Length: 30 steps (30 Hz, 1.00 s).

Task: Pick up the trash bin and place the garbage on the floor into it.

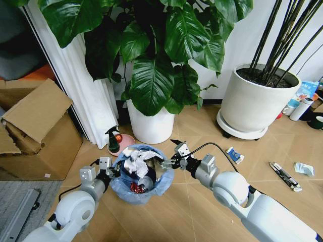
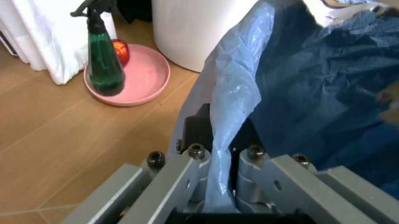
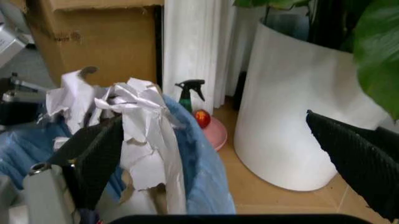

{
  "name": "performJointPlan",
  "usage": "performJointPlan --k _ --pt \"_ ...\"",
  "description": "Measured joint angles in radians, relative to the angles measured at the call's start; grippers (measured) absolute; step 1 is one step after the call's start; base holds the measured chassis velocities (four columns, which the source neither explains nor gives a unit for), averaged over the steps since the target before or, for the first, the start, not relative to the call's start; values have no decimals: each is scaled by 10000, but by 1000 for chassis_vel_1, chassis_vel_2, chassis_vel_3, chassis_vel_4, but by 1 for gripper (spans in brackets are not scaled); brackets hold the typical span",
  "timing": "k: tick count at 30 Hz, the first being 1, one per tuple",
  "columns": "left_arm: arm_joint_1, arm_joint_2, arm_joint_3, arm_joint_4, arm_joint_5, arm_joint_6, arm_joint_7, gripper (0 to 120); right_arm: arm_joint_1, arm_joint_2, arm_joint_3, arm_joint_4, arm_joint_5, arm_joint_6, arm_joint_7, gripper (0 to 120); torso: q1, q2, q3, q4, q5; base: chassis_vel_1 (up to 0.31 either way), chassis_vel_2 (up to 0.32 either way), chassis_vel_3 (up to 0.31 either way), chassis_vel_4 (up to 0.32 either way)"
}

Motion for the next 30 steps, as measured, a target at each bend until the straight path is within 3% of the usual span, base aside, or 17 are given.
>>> performJointPlan --k 13,22,30 --pt "-57 -253 156 62 146 -107 31 0 275 280 -783 -676 -17 101 218 100 0 0 0 1 0 0 0 0 0" --pt "-79 -286 -50 105 153 -142 85 0 -138 -238 140 -207 90 163 199 100 0 0 0 -1 -2 0 0 0 0" --pt "97 -490 -200 167 688 -241 147 0 -532 -12 1150 227 331 -145 917 100 0 0 0 2 -1 0 0 0 0"
